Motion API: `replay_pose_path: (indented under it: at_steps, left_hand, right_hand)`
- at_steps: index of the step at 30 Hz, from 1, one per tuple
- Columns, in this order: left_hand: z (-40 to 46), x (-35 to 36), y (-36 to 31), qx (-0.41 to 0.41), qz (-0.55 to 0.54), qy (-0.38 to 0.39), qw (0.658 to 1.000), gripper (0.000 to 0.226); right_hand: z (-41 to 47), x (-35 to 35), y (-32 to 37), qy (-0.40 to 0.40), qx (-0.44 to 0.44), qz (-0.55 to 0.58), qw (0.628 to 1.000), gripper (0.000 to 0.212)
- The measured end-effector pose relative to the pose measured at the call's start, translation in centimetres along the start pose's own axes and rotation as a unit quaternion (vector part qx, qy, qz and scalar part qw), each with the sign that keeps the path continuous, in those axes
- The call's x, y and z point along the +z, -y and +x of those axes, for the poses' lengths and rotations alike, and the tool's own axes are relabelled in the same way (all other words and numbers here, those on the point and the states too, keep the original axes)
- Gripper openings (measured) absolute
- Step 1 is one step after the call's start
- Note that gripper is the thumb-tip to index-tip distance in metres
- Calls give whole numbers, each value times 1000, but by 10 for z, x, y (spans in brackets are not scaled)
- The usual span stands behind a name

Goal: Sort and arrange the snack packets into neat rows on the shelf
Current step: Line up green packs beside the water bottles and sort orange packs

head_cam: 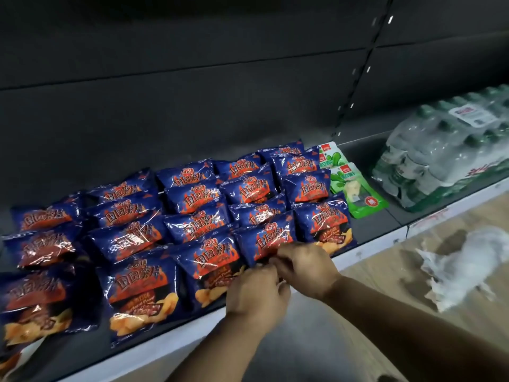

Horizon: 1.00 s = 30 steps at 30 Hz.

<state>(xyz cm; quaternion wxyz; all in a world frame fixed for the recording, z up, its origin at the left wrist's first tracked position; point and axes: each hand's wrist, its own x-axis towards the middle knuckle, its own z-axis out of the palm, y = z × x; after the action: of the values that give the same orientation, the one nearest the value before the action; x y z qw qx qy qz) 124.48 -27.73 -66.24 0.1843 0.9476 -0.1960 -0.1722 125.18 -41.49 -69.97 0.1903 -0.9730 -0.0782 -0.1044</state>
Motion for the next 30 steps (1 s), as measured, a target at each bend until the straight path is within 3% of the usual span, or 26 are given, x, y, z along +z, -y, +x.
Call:
replay_pose_path:
  at_steps: [3,8,16,27,30]
  left_hand:
    - [1,-9,1,-22,-28,-31,999,26]
    - [6,-23,2,-30,-56,-68,996,25]
    - [4,-40,31,-55,-100,-118,986,24]
    - [10,-67,63,-83,-66,-196,975,36]
    - [8,-73,70,-70,-45,-185,979,49]
  right_hand:
    - [6,-2,11,-9,59,50,997,49]
    - [17,-8,20,-31,144,63,987,20]
    - [28,-12,48,-36,167,61,983,17]
    - [73,-13,100,10,190,95,977,44]
    - [79,-17,110,27,198,76,977,50]
